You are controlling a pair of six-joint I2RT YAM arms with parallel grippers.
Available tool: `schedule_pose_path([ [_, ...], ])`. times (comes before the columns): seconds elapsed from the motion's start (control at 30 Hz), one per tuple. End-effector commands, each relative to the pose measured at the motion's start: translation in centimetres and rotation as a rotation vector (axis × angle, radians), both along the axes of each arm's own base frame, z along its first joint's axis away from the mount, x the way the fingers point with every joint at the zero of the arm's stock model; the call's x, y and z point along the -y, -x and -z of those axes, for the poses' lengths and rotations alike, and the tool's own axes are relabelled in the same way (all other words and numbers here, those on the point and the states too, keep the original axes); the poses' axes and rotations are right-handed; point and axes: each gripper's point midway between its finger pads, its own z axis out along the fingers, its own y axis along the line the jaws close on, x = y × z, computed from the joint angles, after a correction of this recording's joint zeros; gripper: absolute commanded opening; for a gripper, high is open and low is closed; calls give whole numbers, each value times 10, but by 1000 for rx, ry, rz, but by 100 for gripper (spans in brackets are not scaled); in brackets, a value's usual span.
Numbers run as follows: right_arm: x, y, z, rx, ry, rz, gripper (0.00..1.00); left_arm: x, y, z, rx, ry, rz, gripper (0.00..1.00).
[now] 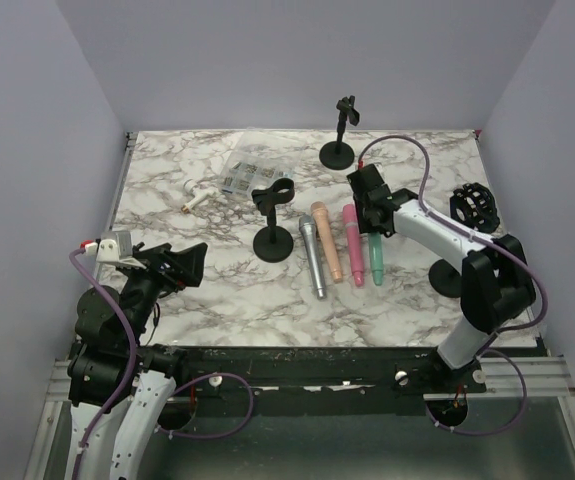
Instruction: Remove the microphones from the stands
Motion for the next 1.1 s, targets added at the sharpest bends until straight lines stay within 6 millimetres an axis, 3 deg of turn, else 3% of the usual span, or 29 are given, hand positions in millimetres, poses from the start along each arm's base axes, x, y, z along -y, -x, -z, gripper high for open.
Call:
schedule_pose_path([
  [0.0, 4, -15, 21, 29, 51, 56, 5, 2, 1, -6, 15, -22, 16, 99],
  [0.3, 4, -20, 55, -16, 74, 56, 17, 0, 2, -4, 13, -34, 7, 99],
  [0.63, -3, -16, 62, -39, 33, 34, 43, -3, 2, -3, 14, -50, -3, 98],
  [0.87, -6, -17, 37, -8, 2, 26, 58, -1, 3, -1, 6, -38, 4, 98],
  [1.07, -13, -15, -15, 55, -75, 11, 61, 0, 3, 0, 5, -33, 9, 98],
])
